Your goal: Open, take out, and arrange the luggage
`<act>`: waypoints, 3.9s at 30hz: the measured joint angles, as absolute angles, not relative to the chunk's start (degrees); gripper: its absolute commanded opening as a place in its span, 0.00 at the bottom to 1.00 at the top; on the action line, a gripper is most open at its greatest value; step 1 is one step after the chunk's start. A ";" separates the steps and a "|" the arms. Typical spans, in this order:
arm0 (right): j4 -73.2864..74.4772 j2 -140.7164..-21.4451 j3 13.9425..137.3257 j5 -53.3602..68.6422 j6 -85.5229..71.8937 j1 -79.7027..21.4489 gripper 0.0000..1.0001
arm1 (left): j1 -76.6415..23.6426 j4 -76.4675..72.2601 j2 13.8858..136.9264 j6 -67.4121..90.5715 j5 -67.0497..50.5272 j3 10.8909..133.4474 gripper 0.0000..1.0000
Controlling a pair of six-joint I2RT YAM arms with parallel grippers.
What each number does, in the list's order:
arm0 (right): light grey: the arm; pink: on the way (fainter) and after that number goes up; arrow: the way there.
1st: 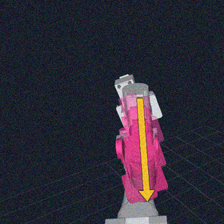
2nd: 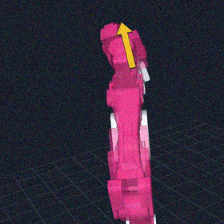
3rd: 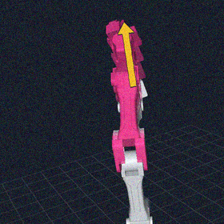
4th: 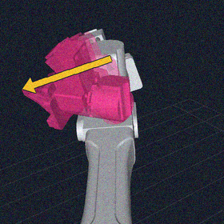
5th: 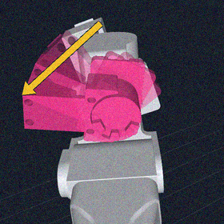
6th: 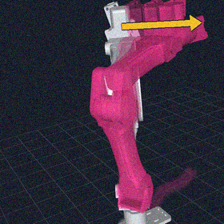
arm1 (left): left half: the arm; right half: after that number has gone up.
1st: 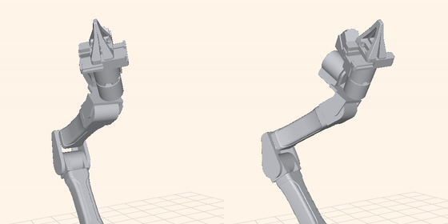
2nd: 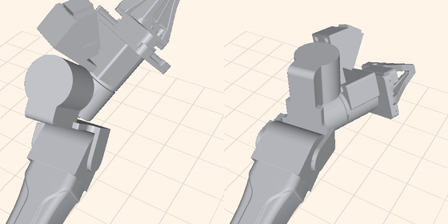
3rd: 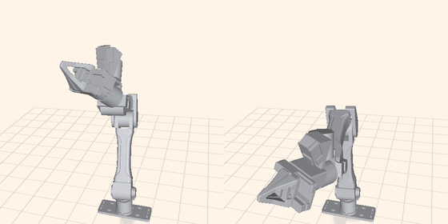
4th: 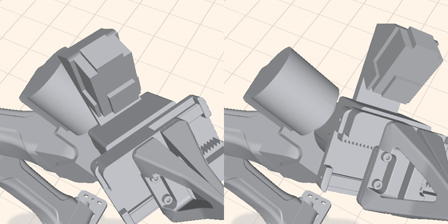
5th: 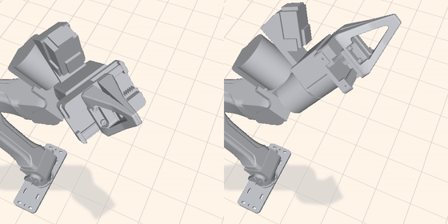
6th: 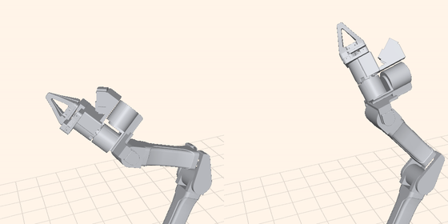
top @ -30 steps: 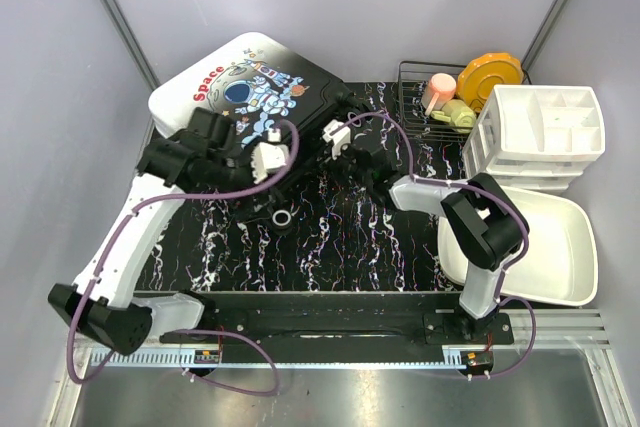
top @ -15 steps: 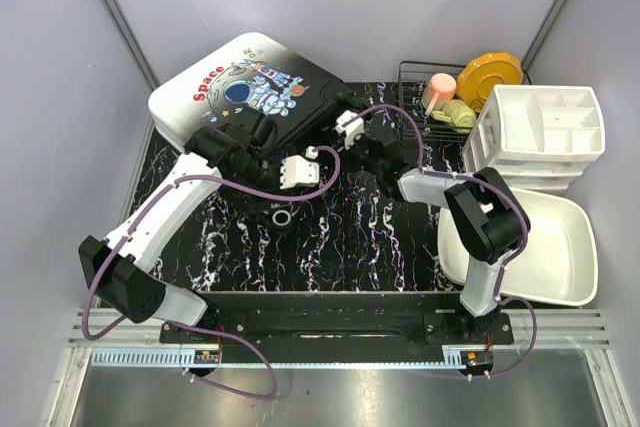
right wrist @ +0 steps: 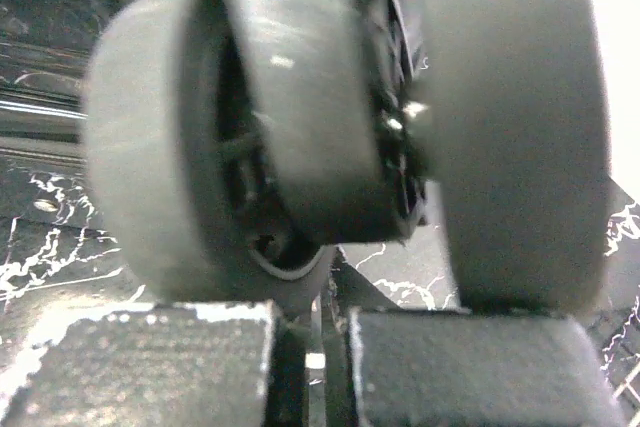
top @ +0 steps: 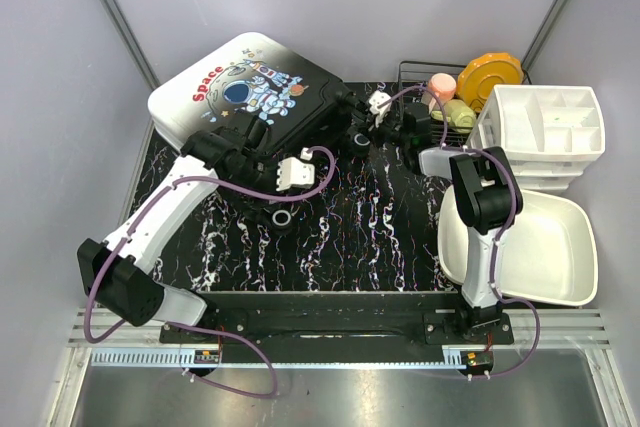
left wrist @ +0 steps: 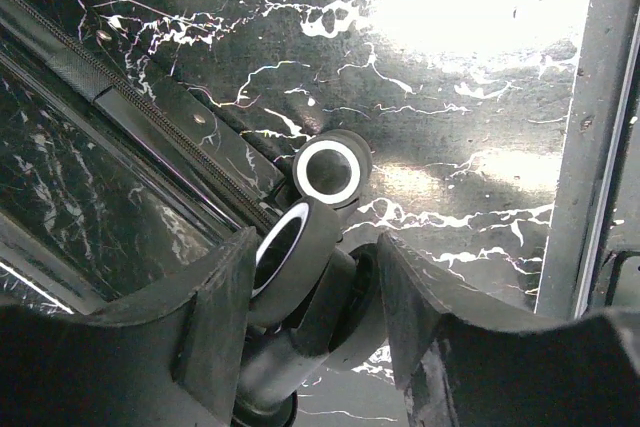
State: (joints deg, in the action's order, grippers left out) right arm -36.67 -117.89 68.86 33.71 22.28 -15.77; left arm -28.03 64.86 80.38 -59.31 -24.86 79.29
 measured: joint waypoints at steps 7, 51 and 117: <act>-36.56 -126.21 79.05 46.76 21.71 -11.62 0.00 | -26.79 65.36 80.93 -61.32 -27.18 79.79 0.44; 0.16 -123.35 102.24 35.27 27.77 -10.37 0.92 | 6.59 69.23 80.09 -35.40 -37.56 96.90 0.90; 65.60 -135.63 147.46 15.75 26.30 -23.33 0.62 | 23.05 52.73 66.89 -2.09 -44.99 70.02 0.99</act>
State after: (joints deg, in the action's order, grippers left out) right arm 65.60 -135.63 147.46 15.75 26.30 -23.33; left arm 23.05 52.73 66.89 -2.09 -44.99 70.02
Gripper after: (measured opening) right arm 0.895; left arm 0.988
